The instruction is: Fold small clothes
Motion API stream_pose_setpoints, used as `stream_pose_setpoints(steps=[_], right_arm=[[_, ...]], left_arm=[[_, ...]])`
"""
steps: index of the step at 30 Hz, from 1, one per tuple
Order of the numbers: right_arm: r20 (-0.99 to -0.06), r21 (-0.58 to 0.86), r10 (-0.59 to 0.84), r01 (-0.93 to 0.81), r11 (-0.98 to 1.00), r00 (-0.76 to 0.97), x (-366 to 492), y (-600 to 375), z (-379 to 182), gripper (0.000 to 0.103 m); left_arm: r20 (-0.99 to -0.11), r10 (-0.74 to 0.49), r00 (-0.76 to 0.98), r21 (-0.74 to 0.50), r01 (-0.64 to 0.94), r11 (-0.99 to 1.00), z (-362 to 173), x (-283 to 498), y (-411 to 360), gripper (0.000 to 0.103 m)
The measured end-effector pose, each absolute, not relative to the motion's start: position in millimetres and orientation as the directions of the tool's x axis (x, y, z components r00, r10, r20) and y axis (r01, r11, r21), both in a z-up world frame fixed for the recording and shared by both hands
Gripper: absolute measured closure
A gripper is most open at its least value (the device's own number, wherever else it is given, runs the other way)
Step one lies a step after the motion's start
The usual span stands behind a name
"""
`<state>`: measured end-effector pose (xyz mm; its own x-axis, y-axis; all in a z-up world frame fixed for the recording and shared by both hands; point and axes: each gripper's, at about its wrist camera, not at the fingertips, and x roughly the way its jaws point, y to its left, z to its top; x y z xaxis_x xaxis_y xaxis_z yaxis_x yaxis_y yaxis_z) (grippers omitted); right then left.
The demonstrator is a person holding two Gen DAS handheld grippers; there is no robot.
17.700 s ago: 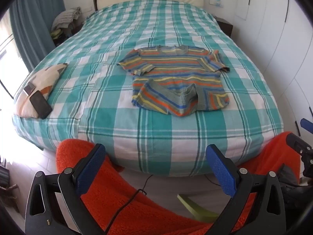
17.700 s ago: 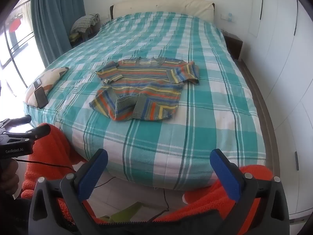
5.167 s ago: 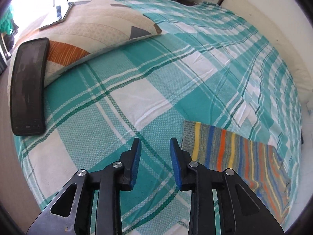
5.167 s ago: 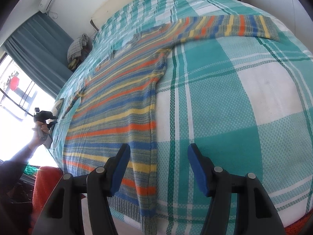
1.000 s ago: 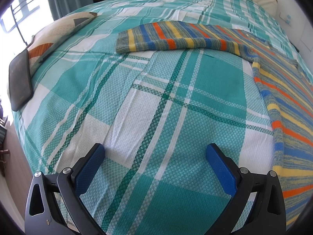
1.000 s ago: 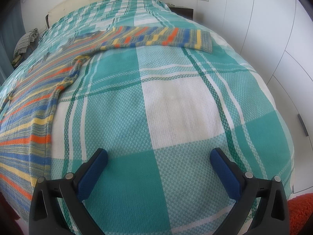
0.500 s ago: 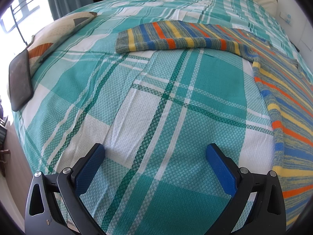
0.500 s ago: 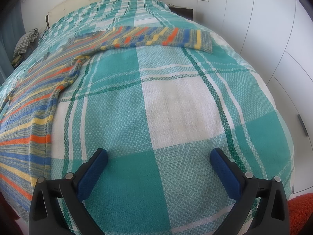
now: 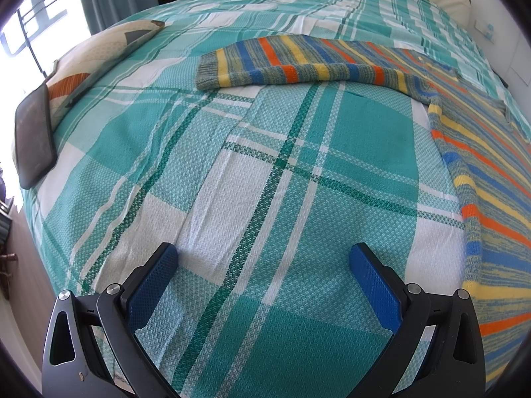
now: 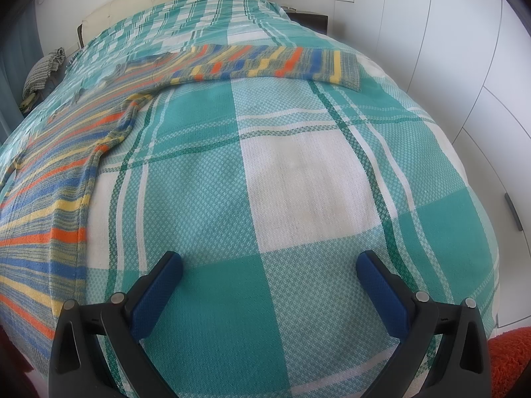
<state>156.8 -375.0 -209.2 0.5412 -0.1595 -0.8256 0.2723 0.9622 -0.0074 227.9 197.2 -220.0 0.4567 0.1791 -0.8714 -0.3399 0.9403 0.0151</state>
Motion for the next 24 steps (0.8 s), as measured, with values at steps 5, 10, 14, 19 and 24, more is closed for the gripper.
stream_pose_setpoints(steps=[5, 10, 14, 19, 24], right_arm=[[-0.825, -0.008, -0.16, 0.273, 0.962, 0.541, 156.8, -374.7, -209.2, 0.0], [-0.829, -0.007, -0.16, 0.276, 0.961, 0.537, 157.8, -374.1, -208.0, 0.0], [-0.852, 0.117, -0.032, 0.251, 0.961, 0.522, 165.6, -387.9, -192.2, 0.0], [-0.718, 0.437, 0.168, 0.25, 0.864, 0.676, 189.3, -458.2, -139.7, 0.008], [-0.622, 0.717, 0.289, 0.381, 0.583, 0.728, 233.9, -546.9, -155.8, 0.008]], left_arm=[[-0.871, 0.179, 0.457, 0.015, -0.34, 0.94, -219.8, 227.8, 197.4, 0.0], [-0.872, 0.177, 0.457, 0.012, -0.34, 0.94, -219.4, 227.6, 197.8, 0.0], [-0.874, 0.159, 0.459, -0.001, -0.329, 0.944, -219.4, 226.7, 198.5, 0.0], [-0.873, 0.165, 0.46, 0.005, -0.329, 0.944, -219.5, 226.9, 197.9, 0.0], [-0.867, 0.183, 0.464, 0.011, -0.349, 0.937, -218.8, 226.5, 197.2, 0.0]])
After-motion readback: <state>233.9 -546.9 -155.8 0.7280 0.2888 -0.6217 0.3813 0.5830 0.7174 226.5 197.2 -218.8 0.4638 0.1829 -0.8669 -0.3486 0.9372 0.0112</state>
